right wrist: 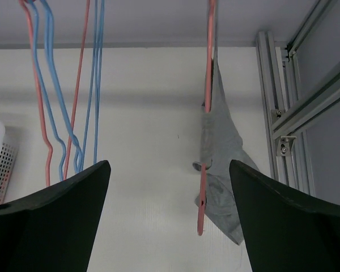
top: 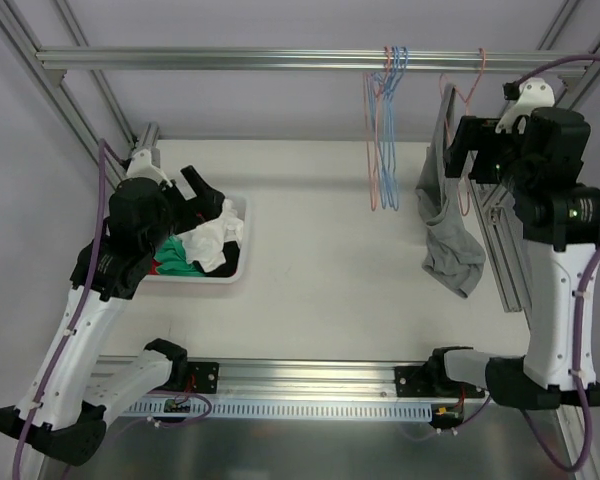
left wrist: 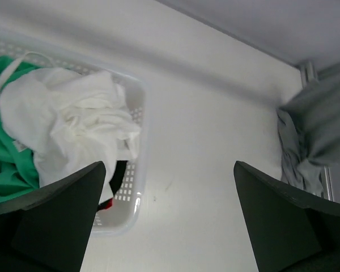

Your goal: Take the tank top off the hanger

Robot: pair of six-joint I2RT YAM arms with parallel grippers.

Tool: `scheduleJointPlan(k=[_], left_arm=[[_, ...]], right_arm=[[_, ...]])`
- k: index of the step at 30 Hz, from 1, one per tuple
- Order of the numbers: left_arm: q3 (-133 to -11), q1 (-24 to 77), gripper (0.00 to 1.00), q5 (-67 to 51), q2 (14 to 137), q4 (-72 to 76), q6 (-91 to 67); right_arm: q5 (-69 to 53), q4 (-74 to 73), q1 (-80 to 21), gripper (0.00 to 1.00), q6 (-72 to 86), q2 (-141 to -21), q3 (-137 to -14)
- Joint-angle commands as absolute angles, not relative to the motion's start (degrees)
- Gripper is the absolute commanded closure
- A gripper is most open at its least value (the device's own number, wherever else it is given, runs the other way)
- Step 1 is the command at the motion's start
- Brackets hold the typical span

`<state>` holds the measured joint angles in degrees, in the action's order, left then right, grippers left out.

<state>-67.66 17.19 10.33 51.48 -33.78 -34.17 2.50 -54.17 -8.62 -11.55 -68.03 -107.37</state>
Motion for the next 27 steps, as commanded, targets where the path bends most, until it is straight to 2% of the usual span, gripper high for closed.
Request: scheduleJointPlan(k=[1, 6, 9, 13, 17, 19, 24, 27], left_arm=[[-70.23, 23.27, 0.01, 5.97, 51.07, -40.86, -26.11], [-63.91, 26.81, 0.01, 2.47, 48.79, -41.75, -25.14], [-61.62, 27.51, 0.01, 1.5, 48.08, -41.75, -24.26], [-60.03, 27.69, 0.01, 0.53, 46.59, -41.75, -23.03], [-60.03, 27.69, 0.01, 0.7, 44.56, -41.84, -21.71], [-60.47, 27.77, 0.01, 0.44, 43.86, -41.92, -21.62], [-61.61, 27.77, 0.01, -1.74, 43.59, -42.01, -21.97], [-62.66, 27.86, 0.01, -4.12, 44.03, -41.92, -22.24]], right_arm=[[-5.78, -56.69, -2.65, 0.1, -15.11, -74.34, -113.98], [-10.63, -55.9, -0.26, 0.3, -17.66, -85.23, -121.7], [-8.36, -55.2, -0.18, 0.4, -18.45, -89.72, -125.75], [-7.12, -54.93, -0.26, 0.55, -18.72, -92.63, -128.05], [-5.1, -54.41, -0.26, 0.65, -18.9, -93.43, -127.44], [-4.57, -54.14, -0.26, 0.78, -18.9, -93.6, -127.35], [-4.04, -52.65, -0.26, 1.0, -17.93, -92.99, -127.27], [-4.83, -50.81, -0.26, 1.0, -17.14, -91.24, -127.0]])
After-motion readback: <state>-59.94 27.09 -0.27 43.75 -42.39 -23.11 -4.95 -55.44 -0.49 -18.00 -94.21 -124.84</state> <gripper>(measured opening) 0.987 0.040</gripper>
